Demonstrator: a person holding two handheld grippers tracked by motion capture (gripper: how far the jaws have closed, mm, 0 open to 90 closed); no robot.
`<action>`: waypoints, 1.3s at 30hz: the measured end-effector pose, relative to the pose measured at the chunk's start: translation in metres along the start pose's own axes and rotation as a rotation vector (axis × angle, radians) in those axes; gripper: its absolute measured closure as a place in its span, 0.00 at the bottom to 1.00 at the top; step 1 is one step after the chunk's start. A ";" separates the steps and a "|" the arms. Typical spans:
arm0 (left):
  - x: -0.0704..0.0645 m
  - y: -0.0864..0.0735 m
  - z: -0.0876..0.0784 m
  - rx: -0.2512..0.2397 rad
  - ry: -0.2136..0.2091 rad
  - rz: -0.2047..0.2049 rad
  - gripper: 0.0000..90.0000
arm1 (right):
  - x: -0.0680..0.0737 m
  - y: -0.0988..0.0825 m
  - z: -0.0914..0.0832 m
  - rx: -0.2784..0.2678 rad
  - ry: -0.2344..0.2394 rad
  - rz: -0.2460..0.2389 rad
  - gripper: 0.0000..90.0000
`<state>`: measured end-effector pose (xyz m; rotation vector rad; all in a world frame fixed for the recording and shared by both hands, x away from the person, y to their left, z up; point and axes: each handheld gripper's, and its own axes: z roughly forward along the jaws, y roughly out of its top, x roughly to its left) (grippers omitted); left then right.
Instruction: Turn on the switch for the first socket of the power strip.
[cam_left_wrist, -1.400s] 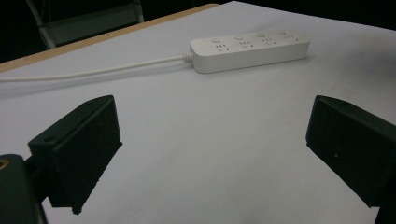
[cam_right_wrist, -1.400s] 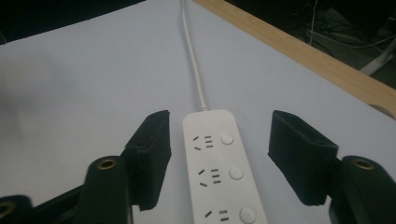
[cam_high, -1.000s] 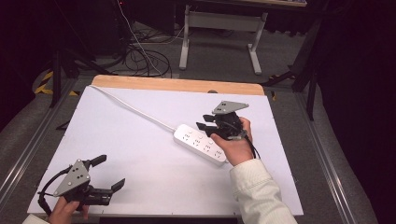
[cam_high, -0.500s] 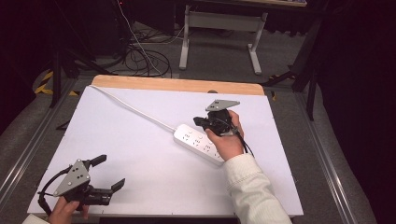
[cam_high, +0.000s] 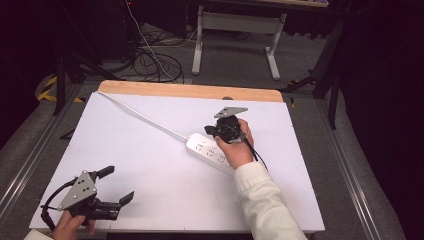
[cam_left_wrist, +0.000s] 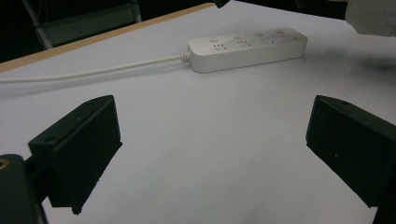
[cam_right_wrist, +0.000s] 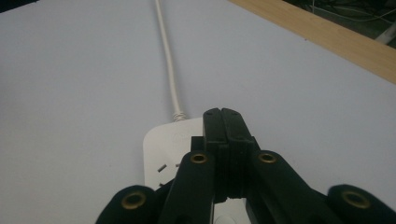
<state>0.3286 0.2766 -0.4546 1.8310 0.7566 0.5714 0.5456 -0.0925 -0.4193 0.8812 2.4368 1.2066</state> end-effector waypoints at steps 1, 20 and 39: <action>0.001 0.000 0.000 0.001 0.001 0.007 0.04 | 0.000 0.000 0.002 0.007 0.000 0.001 1.00; 0.001 0.000 0.000 0.006 0.004 0.015 0.04 | 0.001 -0.005 0.025 0.116 -0.001 -0.007 1.00; 0.001 0.000 0.001 0.009 0.003 0.020 0.04 | 0.005 -0.008 0.035 0.167 -0.013 -0.022 1.00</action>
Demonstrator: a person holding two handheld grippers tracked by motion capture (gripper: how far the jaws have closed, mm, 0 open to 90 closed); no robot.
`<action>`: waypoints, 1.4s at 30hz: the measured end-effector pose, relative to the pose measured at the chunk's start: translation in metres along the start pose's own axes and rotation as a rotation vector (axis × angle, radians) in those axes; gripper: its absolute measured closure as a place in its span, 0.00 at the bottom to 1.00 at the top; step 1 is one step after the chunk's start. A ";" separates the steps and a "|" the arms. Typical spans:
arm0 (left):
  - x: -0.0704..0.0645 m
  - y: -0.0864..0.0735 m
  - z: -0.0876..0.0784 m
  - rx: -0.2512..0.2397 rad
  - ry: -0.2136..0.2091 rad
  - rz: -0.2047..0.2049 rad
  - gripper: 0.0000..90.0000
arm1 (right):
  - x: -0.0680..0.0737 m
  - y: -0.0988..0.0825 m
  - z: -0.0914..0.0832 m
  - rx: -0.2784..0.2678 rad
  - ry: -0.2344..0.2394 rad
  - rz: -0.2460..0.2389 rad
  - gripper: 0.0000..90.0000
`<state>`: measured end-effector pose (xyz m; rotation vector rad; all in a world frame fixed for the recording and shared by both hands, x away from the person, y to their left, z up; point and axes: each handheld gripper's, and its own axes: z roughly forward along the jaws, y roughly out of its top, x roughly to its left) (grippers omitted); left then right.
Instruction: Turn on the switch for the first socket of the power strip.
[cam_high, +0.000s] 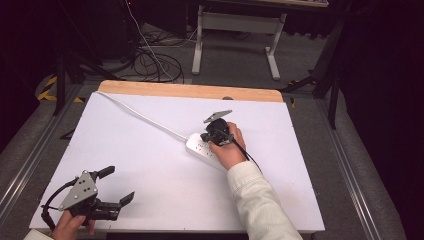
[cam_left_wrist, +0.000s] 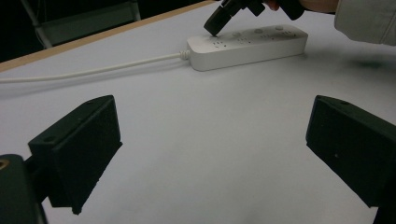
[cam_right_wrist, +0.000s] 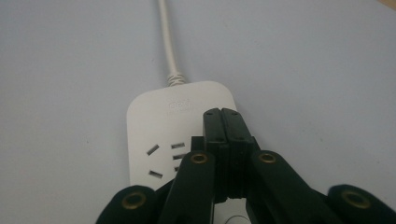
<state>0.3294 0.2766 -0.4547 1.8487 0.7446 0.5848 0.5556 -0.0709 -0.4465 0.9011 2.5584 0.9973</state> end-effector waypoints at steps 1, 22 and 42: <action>0.000 0.000 0.000 0.000 0.000 0.000 0.04 | 0.000 0.000 0.000 0.002 0.000 0.000 1.00; -0.001 0.000 0.000 0.000 -0.004 0.001 0.04 | 0.000 -0.002 0.002 0.006 -0.009 0.024 1.00; -0.001 0.000 0.001 0.001 -0.009 -0.006 0.04 | 0.004 -0.002 0.003 0.013 -0.035 0.029 1.00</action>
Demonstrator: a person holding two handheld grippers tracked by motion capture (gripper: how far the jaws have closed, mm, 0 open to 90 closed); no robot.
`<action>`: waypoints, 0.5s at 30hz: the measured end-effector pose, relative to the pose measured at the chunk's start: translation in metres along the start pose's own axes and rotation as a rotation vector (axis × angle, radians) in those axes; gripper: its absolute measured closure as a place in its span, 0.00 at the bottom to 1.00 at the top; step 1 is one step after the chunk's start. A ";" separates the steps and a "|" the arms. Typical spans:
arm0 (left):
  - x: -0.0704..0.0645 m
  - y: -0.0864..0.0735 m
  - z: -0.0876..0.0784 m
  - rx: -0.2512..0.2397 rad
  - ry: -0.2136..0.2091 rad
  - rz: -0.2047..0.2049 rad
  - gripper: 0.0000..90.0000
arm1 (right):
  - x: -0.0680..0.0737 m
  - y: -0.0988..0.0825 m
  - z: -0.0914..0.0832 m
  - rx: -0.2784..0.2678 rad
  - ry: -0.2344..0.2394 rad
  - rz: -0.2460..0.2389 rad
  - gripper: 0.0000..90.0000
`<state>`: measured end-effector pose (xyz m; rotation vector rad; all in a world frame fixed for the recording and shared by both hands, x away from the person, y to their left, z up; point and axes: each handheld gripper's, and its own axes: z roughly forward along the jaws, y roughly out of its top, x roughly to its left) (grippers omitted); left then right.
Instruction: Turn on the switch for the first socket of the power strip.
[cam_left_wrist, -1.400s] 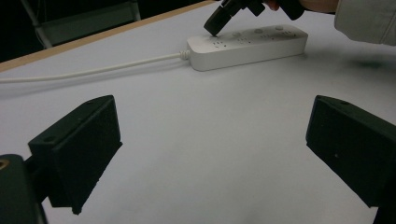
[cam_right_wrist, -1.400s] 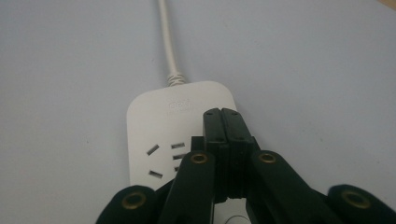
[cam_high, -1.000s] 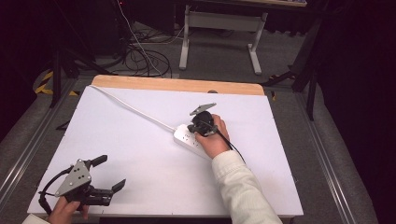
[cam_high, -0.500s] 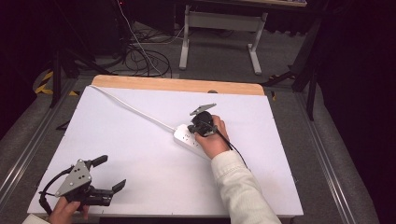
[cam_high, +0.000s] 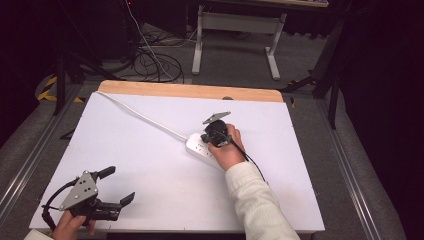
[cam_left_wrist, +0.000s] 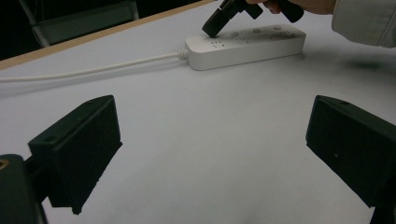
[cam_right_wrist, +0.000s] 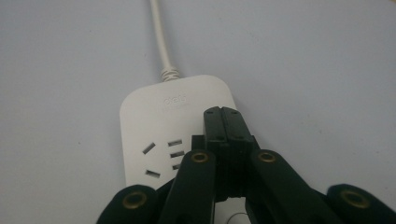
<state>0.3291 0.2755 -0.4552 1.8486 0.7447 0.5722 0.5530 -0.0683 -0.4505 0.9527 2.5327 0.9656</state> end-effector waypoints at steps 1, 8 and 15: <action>0.000 0.000 0.000 0.000 0.000 0.000 0.04 | 0.000 0.000 0.000 0.000 0.000 0.004 1.00; 0.000 0.000 0.000 0.000 0.000 0.000 0.04 | -0.001 -0.002 0.000 -0.009 0.002 0.010 1.00; -0.001 0.000 0.000 0.001 0.000 -0.001 0.04 | 0.002 -0.001 0.001 -0.005 -0.013 0.005 1.00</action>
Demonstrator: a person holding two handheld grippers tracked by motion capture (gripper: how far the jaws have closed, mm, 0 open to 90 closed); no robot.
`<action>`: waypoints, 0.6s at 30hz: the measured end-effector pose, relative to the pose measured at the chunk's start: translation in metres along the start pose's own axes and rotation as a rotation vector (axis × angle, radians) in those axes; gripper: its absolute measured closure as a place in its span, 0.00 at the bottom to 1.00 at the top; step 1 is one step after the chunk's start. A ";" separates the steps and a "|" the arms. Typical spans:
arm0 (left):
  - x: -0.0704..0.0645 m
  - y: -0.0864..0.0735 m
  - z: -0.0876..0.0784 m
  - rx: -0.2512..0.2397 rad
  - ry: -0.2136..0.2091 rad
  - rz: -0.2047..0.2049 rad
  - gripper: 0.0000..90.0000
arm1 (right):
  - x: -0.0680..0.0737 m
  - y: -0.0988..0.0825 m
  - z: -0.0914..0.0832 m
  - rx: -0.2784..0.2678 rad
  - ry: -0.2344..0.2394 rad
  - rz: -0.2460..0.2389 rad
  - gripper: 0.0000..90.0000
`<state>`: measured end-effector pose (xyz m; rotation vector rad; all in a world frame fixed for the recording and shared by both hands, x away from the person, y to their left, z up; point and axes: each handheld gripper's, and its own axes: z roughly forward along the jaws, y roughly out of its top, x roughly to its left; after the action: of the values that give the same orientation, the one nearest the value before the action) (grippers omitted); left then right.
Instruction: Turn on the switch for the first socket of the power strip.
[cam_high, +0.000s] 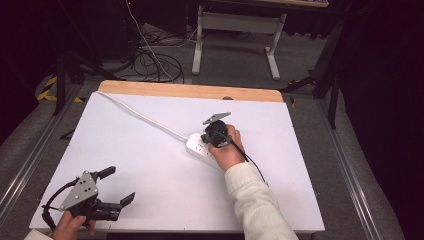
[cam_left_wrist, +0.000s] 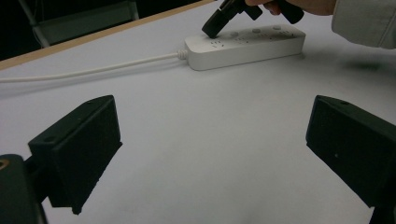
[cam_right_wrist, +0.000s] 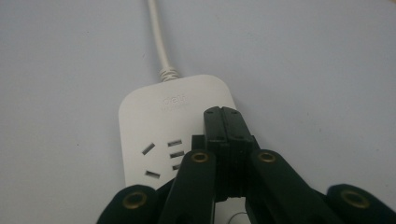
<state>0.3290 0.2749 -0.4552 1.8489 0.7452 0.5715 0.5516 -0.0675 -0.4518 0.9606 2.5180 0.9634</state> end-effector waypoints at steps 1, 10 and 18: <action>0.000 0.000 0.000 0.001 0.000 0.001 0.04 | 0.000 0.000 0.000 0.001 0.000 0.000 1.00; 0.000 0.000 0.000 0.002 0.000 0.001 0.04 | 0.000 0.000 0.001 0.002 0.001 0.001 1.00; 0.002 0.000 0.001 0.002 -0.002 -0.002 0.04 | -0.002 -0.001 -0.005 -0.033 0.007 0.054 1.00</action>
<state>0.3304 0.2758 -0.4556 1.8501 0.7468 0.5676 0.5504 -0.0719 -0.4486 1.0213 2.4852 1.0224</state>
